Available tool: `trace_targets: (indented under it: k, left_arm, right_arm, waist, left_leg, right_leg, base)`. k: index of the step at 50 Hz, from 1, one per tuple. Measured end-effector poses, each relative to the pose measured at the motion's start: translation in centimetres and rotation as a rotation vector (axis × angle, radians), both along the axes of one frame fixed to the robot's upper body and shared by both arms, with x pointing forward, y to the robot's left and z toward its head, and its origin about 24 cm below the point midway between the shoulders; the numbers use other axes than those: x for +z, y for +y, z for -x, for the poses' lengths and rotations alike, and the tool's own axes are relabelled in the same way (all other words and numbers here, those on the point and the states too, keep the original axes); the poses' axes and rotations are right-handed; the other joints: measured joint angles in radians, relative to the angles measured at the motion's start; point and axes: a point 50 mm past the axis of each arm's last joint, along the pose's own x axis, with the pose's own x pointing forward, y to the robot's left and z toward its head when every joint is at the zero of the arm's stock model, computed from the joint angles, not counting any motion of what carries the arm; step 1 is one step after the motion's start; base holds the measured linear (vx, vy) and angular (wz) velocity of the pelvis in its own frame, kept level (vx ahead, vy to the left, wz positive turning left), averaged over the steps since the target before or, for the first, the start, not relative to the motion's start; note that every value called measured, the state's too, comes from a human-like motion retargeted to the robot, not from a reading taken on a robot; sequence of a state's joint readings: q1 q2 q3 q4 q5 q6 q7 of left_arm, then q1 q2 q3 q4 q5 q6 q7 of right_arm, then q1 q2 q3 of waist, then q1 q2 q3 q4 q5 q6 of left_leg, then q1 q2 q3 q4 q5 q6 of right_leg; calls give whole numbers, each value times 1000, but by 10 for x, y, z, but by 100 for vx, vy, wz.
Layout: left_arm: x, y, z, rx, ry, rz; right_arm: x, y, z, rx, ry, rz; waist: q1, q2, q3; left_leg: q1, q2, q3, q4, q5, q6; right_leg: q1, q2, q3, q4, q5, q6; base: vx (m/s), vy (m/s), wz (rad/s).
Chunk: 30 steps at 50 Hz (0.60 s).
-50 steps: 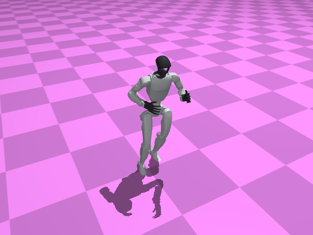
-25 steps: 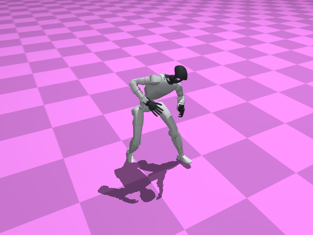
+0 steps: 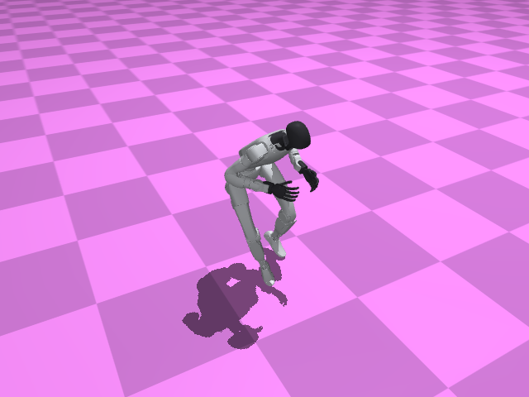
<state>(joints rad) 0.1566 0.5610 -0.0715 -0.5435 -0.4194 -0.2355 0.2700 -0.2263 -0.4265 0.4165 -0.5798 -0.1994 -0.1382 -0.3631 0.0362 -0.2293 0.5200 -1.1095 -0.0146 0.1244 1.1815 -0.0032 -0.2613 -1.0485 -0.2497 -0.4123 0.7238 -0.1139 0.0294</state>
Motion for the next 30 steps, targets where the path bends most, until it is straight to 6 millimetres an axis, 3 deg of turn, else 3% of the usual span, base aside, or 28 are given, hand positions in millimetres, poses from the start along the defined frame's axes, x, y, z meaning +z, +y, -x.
trace_targets:
  k: [3, 4, 5, 7, 9, 13, 15, 17, 18, 19, 21, 23, 25, 27, 30]
  left_arm:
    - [0, 17, 1, 58, 21, -74]
    - [3, 22, 1, 78, 6, -116]
    - [7, 25, 2, 100, -12, -158]
    - [13, 25, 4, 116, -49, -148]
    - [17, 22, 5, 105, -80, -107]
    - [24, 10, -6, 77, -163, -93]
    - [30, 6, -14, 70, -184, -108]
    - [36, 3, -20, 60, -209, -141]
    - [41, 0, -24, 48, -240, -150]
    - [45, -1, -27, 46, -256, -165]
    - [54, -1, -31, 45, -288, -185]
    - [57, -2, -31, 42, -291, -179]
    - [50, -1, -26, 39, -241, -140]
    - [54, -8, -20, -6, -262, -112]
    - [62, -23, -10, -102, -313, -78]
  right_arm:
    - [3, -5, -7, 38, 26, -2]
    - [4, -9, -9, 42, 30, -14]
    - [6, -14, -10, 36, 28, -30]
    - [9, -23, -6, 30, 24, -76]
    - [14, -26, -3, 42, 1, -136]
    - [20, -9, -10, 142, 3, -139]
    - [18, 12, -21, 204, 47, -92]
    - [17, 31, -27, 258, 71, -68]
    - [19, 39, -30, 280, 64, -58]
    - [19, 50, -31, 299, 63, -40]
    - [20, 70, -31, 345, 59, 8]
    - [14, 78, -28, 362, 82, 20]
    - [-7, 65, -20, 308, 154, -58]
    - [-15, 53, -11, 323, 187, -53]
    - [-18, 19, 3, 311, 206, -14]
  waist:
    - [30, 24, 0]
    - [40, 25, 0]
    - [53, 25, 0]
    - [109, 56, 0]
    - [132, 73, 0]
    - [186, 102, -9]
    - [243, 114, -24]
    - [294, 140, -53]
    - [301, 136, -78]
    - [301, 142, -85]
    - [286, 151, -67]
    - [262, 151, -70]
    - [239, 166, -141]
    - [189, 174, -167]
    - [110, 201, -194]
  left_leg:
    - [71, -31, 44, 200, 159, -1]
    - [99, -39, 35, 235, 166, -1]
    - [127, -44, 18, 262, 155, -1]
    - [184, 42, -38, 262, 38, 38]
    - [249, 65, -43, 130, -27, 99]
    - [445, -113, -310, -378, -61, 36]
    - [602, -144, -497, -734, -3, 67]
    - [671, -137, -587, -869, 30, 57]
    - [638, -160, -576, -837, 23, 61]
    - [628, -159, -534, -777, -25, 70]
    - [613, -141, -406, -609, -155, 106]
    - [599, -111, -280, -457, -255, 120]
    - [623, -51, -178, -388, -313, 97]
    - [684, -2, -99, -413, -328, 98]
    - [824, 47, -7, -538, -305, 131]
  right_leg:
    - [76, -65, 127, 268, -134, -28]
    - [127, -67, 146, 308, -175, -32]
    - [186, -61, 159, 336, -215, -38]
    - [323, 38, 149, 306, -227, -43]
    - [439, 94, 176, 228, -185, -6]
    - [582, 210, 301, 109, 3, 108]
    - [637, 280, 405, 46, 71, 99]
    - [621, 334, 478, 151, 71, 141]
    - [556, 335, 505, 268, 57, 199]
    - [535, 338, 513, 348, 26, 210]
    - [530, 314, 508, 462, -73, 176]
    - [528, 239, 468, 526, -183, 95]
    - [542, 148, 383, 512, -246, 10]
    - [574, 81, 298, 427, -276, -23]
    - [652, 78, 228, 199, -265, 26]
  base:
    - [89, 15, -113]
    - [90, -9, -116]
    - [88, -33, -170]
    - [80, -38, -217]
    - [67, -10, -215]
    - [55, 4, -272]
    - [48, 11, -358]
    - [49, 29, -349]
    - [49, 37, -289]
    - [53, 33, -265]
    - [48, 27, -261]
    - [43, 28, -266]
    - [46, 23, -283]
    - [38, 18, -260]
    - [35, 9, -236]
